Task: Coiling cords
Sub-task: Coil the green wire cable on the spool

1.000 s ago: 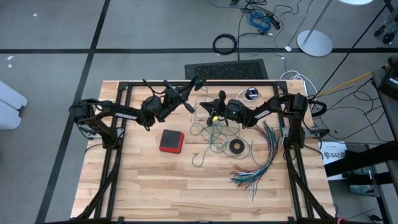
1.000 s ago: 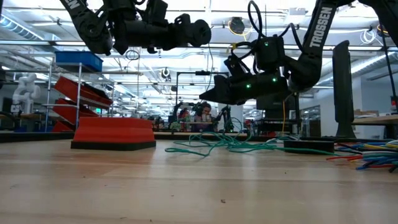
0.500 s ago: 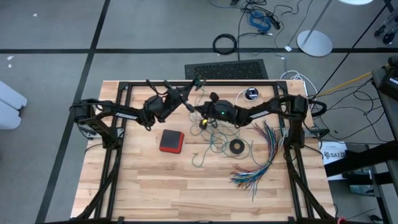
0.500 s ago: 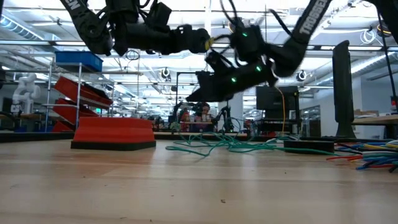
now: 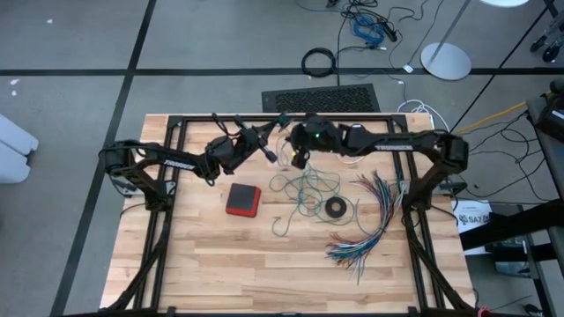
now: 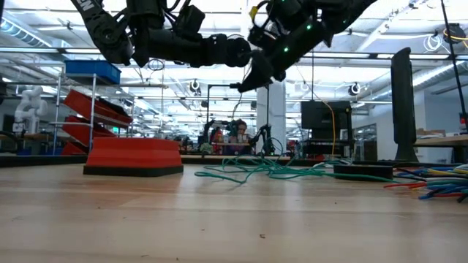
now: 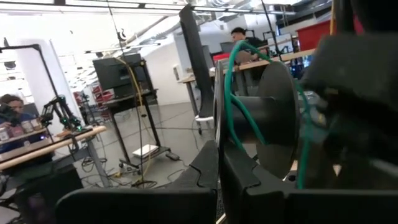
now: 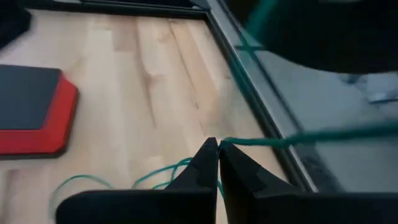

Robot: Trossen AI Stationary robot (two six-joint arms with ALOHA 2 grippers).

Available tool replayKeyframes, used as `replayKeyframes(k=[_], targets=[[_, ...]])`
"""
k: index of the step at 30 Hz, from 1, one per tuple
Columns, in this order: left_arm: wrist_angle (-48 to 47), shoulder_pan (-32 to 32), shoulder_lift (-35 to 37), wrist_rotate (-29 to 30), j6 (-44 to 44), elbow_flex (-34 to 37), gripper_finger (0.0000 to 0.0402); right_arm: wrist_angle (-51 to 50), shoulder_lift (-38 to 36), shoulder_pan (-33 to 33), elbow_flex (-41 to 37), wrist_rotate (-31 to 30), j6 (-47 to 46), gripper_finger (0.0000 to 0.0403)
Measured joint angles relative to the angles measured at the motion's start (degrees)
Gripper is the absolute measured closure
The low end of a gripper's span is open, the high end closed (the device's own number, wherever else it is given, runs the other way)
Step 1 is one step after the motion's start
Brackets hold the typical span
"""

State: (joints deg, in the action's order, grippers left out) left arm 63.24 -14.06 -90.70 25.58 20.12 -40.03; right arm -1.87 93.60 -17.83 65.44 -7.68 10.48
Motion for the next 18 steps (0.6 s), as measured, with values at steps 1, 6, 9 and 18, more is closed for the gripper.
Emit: replayKeyframes(k=[1, 6, 9, 18], targets=[[0.0, 0.0, 0.0, 0.0, 0.0, 0.0, 0.0400, -1.3, -0.6, -0.5, 0.0, 1.8, -0.6, 0.0403], [0.3, 0.0, 0.0, 0.0, -0.3, 0.0, 0.0400, -4.7, -1.2, -1.8, -1.7, 6.7, -3.0, 0.0403], [0.9, 0.0, 0.0, -0.3, -2.0, 0.0, 0.0400, -2.2, 0.2, -1.7, -4.0, 6.6, -3.7, 0.0403], [2.1, 0.0, -0.1, -2.9, -4.8, 0.0, 0.0400, 9.1, 2.8, -5.3, -9.6, 6.2, -4.0, 0.0403]])
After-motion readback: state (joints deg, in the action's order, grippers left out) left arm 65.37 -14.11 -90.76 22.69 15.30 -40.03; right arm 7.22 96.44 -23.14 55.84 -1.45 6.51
